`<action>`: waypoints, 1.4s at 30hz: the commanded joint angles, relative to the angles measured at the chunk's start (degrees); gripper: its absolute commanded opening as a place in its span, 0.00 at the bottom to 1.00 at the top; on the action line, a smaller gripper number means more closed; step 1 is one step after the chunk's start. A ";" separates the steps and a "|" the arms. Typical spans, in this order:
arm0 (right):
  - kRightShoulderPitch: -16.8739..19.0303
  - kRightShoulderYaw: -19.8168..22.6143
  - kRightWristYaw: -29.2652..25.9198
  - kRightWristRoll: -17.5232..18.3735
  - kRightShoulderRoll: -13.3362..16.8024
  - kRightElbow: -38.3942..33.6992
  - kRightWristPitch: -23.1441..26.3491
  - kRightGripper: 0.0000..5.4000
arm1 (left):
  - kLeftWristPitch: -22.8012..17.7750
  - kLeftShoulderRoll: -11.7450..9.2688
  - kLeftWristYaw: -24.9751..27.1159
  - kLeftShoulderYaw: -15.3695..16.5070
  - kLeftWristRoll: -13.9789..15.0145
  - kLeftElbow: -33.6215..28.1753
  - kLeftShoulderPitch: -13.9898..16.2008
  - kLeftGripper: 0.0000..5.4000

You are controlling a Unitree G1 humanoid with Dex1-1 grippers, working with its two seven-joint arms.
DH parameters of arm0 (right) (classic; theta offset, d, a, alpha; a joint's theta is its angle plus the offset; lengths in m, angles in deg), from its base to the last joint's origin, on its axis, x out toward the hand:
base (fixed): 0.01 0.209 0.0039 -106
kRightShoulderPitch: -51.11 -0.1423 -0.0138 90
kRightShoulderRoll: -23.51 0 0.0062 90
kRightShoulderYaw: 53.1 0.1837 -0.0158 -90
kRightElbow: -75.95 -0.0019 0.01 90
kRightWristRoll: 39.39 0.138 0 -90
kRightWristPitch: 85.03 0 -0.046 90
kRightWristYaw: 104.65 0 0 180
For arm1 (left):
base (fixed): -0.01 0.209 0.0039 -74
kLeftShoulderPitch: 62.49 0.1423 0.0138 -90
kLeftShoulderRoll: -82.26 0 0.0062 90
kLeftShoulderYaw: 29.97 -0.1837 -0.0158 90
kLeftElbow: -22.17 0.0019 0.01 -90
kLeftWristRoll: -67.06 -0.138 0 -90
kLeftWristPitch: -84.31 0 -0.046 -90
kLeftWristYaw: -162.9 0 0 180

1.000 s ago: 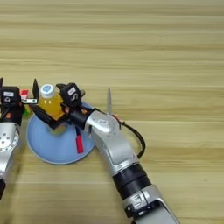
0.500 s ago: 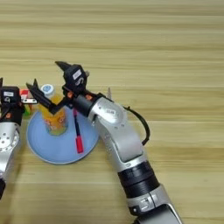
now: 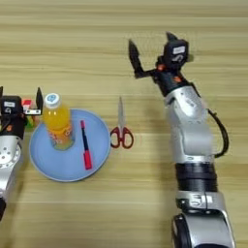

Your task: Move the objects on the table

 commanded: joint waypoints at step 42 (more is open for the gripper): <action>-6.90 0.63 8.50 -6.59 2.92 42.05 -16.83 0.99 | -5.23 0.11 6.12 0.30 3.36 -32.67 7.12 1.00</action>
